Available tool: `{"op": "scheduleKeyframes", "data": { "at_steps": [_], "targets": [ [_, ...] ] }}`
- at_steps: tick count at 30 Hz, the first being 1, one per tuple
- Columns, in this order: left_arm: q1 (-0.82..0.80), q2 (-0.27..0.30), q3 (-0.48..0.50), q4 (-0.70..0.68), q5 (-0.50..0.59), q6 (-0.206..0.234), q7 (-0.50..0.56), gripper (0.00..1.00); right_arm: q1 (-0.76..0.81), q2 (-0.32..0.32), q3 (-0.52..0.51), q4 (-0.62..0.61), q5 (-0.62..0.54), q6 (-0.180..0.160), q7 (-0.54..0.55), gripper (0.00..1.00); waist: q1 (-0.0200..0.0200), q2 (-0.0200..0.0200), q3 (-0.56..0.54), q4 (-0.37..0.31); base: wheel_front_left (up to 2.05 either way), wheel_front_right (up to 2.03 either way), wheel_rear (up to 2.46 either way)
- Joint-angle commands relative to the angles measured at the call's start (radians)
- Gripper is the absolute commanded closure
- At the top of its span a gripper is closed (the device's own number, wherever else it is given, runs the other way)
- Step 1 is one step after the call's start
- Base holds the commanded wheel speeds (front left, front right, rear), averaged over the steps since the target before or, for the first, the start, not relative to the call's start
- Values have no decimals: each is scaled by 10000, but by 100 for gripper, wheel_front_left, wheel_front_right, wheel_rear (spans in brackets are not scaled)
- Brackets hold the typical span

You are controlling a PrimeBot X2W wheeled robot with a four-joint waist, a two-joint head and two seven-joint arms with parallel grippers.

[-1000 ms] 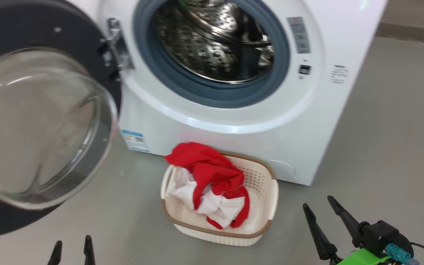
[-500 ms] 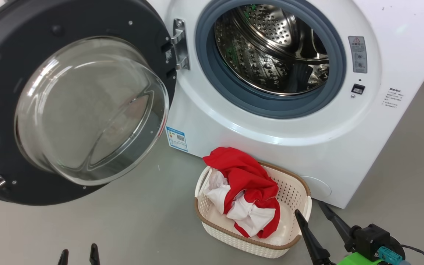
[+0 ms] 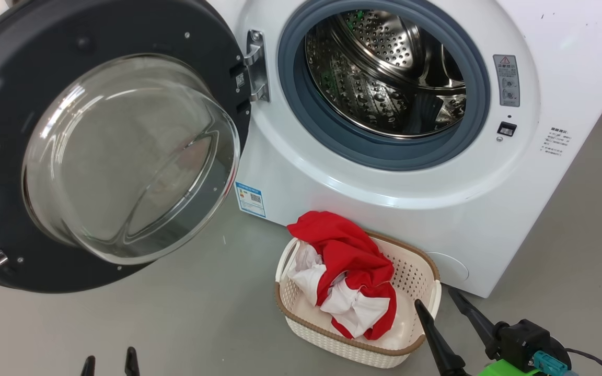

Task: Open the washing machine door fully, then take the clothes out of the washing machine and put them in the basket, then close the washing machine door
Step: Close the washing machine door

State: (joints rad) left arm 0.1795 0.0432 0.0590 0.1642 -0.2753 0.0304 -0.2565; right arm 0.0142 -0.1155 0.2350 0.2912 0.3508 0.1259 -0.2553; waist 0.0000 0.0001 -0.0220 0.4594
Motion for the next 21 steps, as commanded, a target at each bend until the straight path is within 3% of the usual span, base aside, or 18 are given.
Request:
{"op": "scheduleKeyframes", "data": {
  "at_steps": [1,2,4,5,13,17,21],
  "targets": [
    [-299,70,348,-386,-329,-42,-53,31,-367,-48,138,-214,45,48,-65,0,0,-1,22,-6,0,0,0],
    [-299,70,348,-386,-329,-42,-53,31,-367,-48,138,-214,45,48,-65,0,0,-1,22,-6,0,0,0],
    [-414,70,450,-589,-534,-157,-53,87,-367,-32,112,-228,29,48,-65,0,0,-1,44,-11,0,0,0],
    [-494,70,542,-737,-683,-231,-53,100,-368,-24,100,-233,19,48,-65,0,0,-1,59,-15,0,0,0],
    [-2130,269,2268,-2647,-938,-1205,-53,100,-387,-43,-32,-318,-82,48,-65,0,0,-1,336,-79,0,0,0],
    [-3628,1107,3138,-3067,-1019,-1489,-53,100,-519,-116,-52,-348,-147,48,-65,0,0,-1,639,-158,0,0,0],
    [-5429,2155,3899,-2553,-1691,-1588,-53,100,-723,-178,-86,-364,-212,48,-65,0,0,-1,1012,-268,0,0,0]
  ]
}}
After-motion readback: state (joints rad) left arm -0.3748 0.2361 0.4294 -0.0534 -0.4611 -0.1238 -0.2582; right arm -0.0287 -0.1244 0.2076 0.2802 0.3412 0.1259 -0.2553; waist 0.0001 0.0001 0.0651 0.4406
